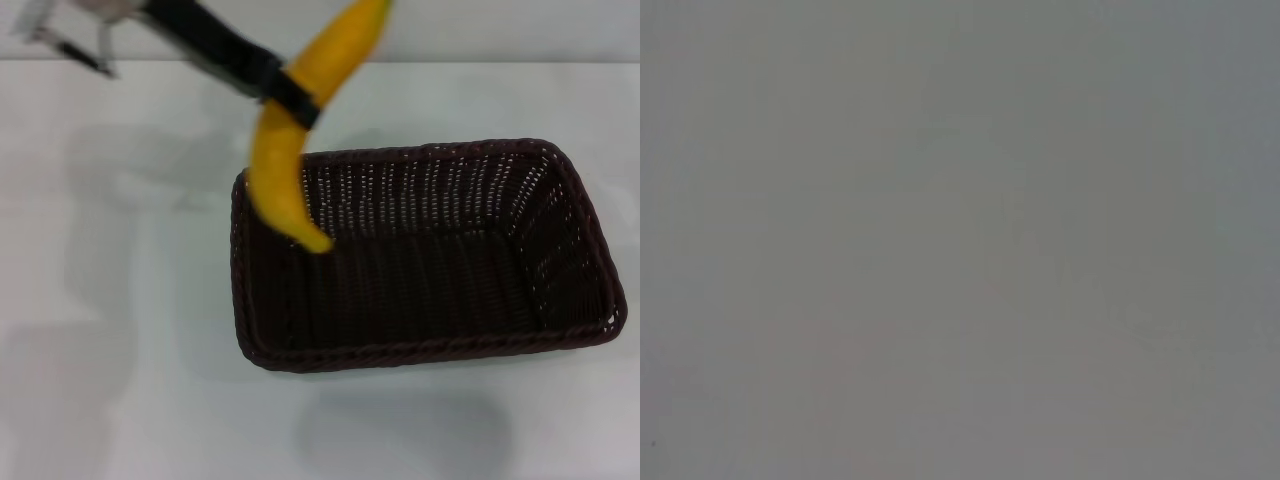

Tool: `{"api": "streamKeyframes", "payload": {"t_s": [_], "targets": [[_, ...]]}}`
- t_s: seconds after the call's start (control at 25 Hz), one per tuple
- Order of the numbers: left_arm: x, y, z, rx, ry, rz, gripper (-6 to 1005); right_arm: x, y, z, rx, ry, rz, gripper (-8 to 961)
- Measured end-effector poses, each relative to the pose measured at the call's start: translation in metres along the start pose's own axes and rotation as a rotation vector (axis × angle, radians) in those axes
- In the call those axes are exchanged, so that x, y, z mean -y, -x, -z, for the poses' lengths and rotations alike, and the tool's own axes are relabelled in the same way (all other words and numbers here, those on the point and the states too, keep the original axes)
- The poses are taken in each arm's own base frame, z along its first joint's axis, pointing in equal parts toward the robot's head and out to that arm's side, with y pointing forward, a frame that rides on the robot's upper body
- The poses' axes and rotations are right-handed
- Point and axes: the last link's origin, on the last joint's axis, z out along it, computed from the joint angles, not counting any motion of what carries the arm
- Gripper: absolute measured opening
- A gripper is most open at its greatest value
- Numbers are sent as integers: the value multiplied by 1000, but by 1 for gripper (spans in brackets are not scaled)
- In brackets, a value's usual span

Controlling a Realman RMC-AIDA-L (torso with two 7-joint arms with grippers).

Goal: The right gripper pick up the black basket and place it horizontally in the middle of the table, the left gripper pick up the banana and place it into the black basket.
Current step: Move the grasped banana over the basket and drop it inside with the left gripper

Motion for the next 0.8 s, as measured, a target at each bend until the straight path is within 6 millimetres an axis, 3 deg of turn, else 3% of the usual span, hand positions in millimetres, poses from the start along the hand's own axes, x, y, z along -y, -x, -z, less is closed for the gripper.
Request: {"api": "streamKeyframes", "payload": {"t_s": [0.2,0.48,0.68,0.8], "targets": [[-25,-21,-32,17,38,-72,502,0,1,1,5,4,5,672],[-43,-27,-49,-6,105,-96,513,6,-1,9,-8,-6,28,672],[-34,-23,-50,-47,70,-118,701,10,-1,18,-4,-12,41,671],[-11,-12,-41,-154,-20,-155,770,10,0,19,1,-9,40,671]]}}
